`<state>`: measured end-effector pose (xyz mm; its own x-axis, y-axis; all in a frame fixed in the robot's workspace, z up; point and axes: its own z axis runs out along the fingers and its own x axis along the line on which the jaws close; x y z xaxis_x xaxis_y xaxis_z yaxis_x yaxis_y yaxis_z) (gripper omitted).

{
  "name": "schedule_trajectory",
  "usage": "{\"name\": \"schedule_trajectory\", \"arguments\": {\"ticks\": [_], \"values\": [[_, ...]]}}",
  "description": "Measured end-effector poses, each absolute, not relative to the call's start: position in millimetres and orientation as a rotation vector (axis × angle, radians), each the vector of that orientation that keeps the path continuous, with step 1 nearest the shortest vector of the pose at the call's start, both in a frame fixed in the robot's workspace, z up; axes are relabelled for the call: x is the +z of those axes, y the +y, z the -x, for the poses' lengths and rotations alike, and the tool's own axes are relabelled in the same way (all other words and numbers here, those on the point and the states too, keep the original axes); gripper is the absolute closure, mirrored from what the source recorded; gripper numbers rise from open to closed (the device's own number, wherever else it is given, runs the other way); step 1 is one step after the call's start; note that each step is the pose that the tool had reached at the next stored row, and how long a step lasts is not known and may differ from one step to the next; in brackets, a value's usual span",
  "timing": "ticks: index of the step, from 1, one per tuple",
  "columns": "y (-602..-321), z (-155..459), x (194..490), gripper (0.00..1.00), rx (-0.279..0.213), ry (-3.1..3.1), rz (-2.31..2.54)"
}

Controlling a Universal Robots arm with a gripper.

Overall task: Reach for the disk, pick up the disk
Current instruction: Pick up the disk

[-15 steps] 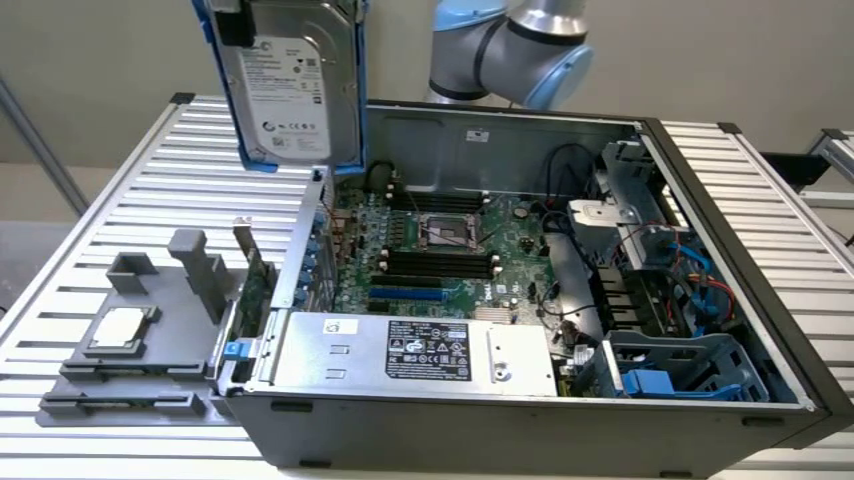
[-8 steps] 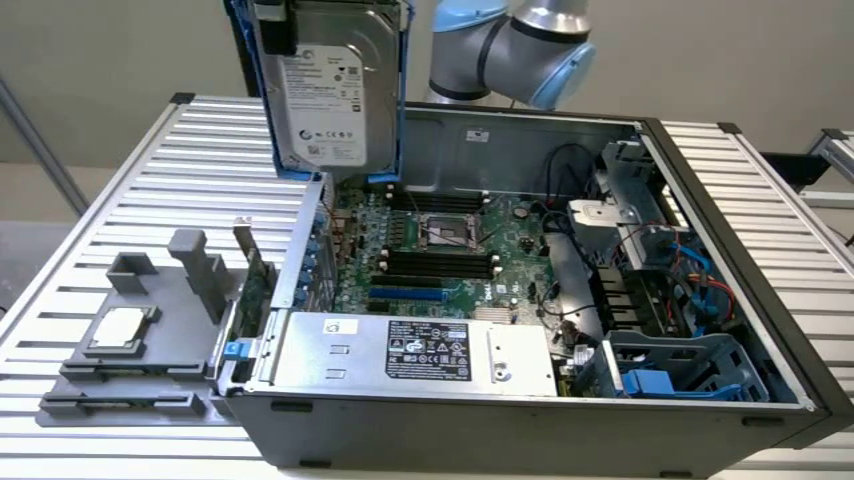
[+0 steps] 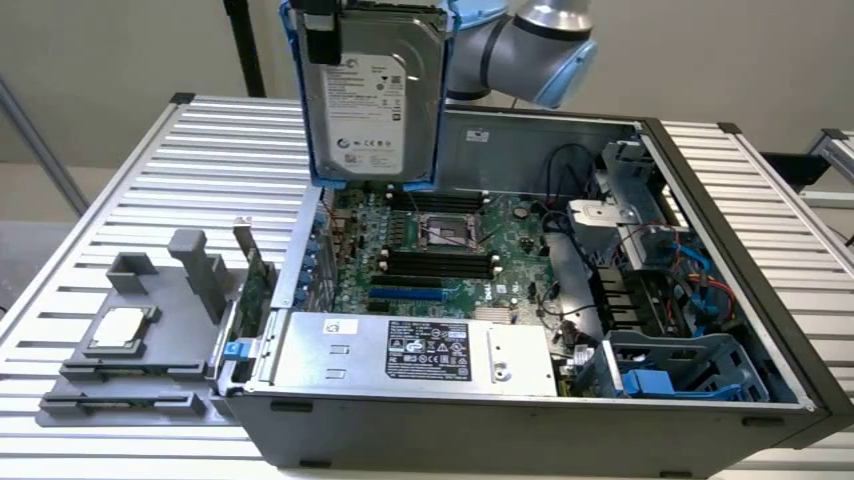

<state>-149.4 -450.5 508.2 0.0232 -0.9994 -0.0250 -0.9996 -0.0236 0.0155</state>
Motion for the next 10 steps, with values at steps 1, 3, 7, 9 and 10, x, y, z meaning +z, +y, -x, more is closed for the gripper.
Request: {"name": "schedule_trajectory", "arguments": {"ticks": [1,3,7,9,10], "values": [[-451.6,145.1,508.0,0.67,0.045,2.191,2.243],[-454.0,136.0,507.5,0.67,0.045,2.19,2.243],[-458.7,117.6,506.4,0.67,0.045,2.191,2.243],[-460.9,108.4,506.1,0.67,0.045,2.191,2.243],[-462.0,103.9,505.8,0.67,0.045,2.191,2.243]]}}
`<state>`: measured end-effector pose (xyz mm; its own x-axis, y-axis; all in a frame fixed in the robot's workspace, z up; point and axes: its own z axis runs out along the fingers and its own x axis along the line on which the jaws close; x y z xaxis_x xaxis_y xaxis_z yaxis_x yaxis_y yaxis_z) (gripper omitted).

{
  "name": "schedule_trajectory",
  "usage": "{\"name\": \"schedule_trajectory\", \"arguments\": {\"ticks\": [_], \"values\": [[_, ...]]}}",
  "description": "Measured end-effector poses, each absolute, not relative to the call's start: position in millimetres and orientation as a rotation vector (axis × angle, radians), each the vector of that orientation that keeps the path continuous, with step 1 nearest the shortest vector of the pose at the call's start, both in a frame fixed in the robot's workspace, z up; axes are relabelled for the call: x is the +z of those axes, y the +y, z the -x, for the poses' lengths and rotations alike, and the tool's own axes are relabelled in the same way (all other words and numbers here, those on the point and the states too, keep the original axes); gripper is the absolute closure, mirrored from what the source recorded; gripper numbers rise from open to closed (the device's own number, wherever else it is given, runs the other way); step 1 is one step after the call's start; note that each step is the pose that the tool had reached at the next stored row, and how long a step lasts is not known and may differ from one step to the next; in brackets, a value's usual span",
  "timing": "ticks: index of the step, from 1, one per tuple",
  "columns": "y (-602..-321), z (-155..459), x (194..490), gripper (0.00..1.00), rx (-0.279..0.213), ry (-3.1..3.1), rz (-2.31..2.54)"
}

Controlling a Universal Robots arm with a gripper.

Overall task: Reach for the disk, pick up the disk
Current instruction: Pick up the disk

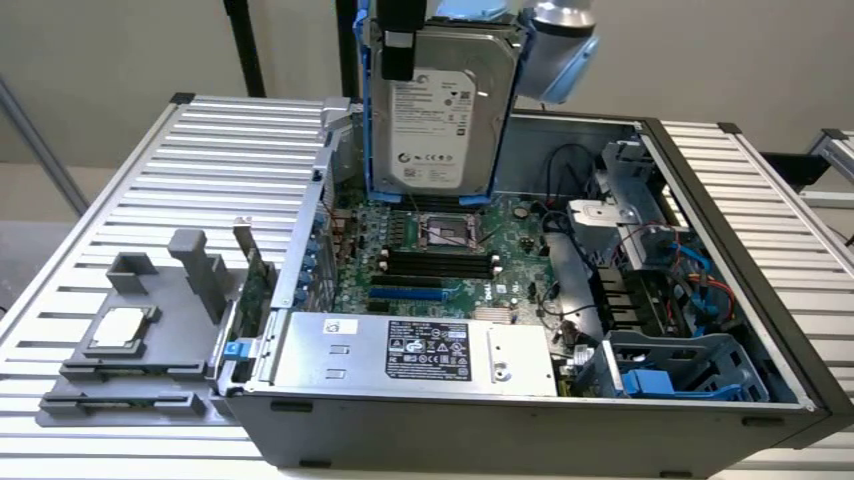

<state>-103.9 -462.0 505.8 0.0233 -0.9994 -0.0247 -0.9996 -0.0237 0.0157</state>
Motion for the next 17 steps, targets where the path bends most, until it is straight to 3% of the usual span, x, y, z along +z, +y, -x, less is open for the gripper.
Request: {"name": "schedule_trajectory", "arguments": {"ticks": [17], "values": [[-484.4,28.8,505.2,0.67,0.047,2.191,2.243]]}}
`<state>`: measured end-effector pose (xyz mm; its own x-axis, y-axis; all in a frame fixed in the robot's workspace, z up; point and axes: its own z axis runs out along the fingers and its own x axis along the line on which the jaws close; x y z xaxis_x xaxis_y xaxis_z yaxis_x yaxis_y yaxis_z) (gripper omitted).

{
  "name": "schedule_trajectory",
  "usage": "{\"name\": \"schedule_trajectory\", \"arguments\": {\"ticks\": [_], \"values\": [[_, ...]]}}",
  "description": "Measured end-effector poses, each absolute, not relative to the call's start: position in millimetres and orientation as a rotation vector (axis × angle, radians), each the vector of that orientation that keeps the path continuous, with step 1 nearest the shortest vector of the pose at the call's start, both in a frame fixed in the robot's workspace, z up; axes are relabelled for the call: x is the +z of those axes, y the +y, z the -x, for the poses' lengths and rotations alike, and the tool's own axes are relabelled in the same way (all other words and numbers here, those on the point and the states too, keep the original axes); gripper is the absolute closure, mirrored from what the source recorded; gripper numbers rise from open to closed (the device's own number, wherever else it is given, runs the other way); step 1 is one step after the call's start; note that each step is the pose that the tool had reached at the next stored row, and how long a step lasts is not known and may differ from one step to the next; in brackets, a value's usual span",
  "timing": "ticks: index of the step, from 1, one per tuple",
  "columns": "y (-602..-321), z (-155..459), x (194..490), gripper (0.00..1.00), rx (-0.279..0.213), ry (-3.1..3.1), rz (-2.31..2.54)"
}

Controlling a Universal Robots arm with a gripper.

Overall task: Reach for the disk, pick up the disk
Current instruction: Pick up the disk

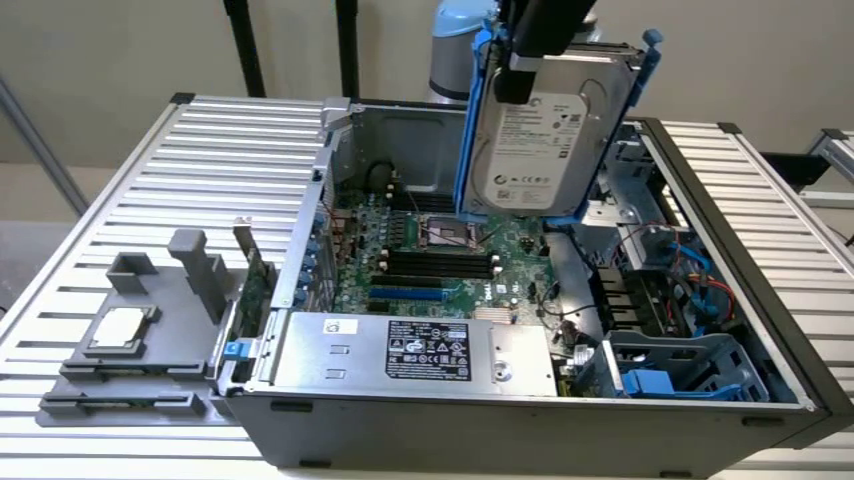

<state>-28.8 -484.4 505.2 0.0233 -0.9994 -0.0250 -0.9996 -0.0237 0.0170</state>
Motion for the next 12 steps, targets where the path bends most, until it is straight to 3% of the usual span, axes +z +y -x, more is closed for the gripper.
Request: {"name": "schedule_trajectory", "arguments": {"ticks": [12], "values": [[-506.6,-13.2,505.2,0.67,0.051,2.193,2.246]]}}
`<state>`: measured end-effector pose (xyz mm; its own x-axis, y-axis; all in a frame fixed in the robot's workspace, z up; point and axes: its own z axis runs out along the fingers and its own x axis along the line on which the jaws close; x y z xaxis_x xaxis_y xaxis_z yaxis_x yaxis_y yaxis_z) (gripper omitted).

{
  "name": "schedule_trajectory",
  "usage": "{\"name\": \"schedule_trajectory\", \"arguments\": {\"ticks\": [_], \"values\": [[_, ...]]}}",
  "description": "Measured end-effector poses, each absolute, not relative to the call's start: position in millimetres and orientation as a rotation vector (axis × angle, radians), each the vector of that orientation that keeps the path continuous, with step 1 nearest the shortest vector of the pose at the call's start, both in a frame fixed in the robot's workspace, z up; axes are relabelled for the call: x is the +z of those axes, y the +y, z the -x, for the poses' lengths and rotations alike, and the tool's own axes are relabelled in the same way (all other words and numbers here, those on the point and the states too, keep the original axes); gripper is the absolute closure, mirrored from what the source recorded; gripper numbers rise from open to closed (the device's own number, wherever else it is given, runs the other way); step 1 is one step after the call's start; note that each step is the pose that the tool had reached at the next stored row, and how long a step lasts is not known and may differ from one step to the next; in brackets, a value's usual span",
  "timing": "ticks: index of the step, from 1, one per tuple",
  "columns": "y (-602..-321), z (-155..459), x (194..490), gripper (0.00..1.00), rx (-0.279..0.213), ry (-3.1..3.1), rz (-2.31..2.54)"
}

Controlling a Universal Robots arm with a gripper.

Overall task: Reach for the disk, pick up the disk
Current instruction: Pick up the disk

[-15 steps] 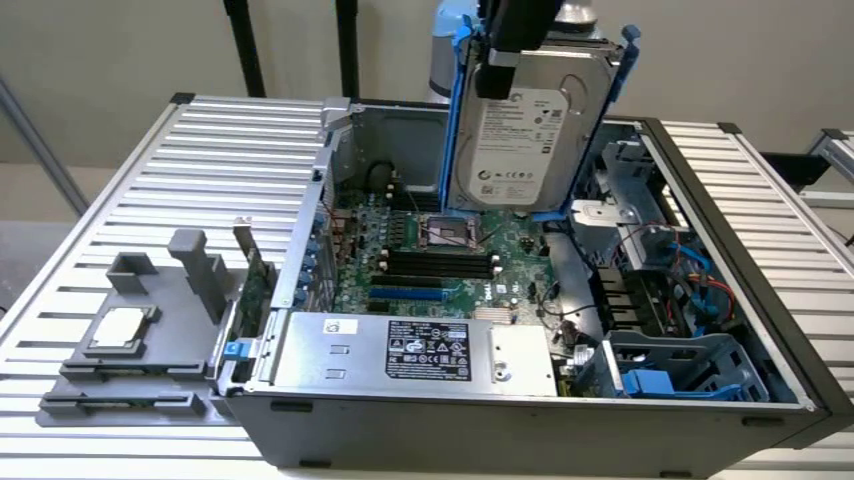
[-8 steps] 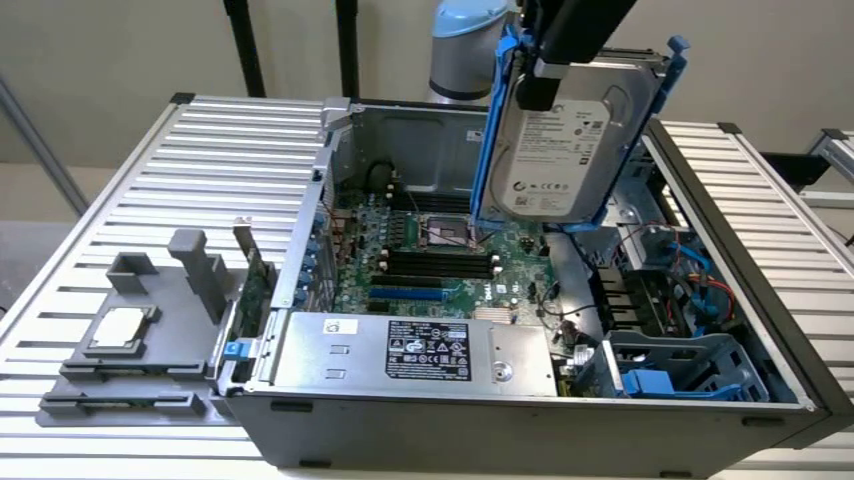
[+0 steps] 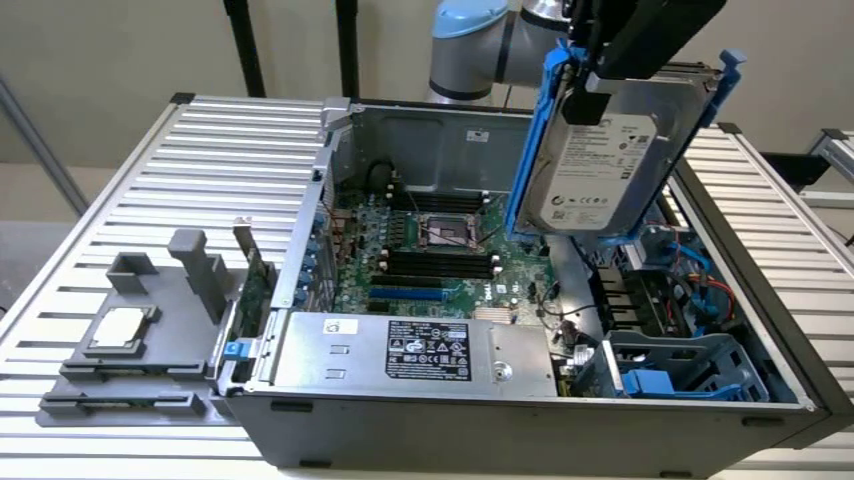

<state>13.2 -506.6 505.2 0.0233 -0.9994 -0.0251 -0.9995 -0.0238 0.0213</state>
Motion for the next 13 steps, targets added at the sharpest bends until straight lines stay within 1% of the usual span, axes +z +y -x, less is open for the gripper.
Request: {"name": "schedule_trajectory", "arguments": {"ticks": [13], "values": [[-530.8,-57.5,505.2,0.67,0.057,2.196,2.248]]}}
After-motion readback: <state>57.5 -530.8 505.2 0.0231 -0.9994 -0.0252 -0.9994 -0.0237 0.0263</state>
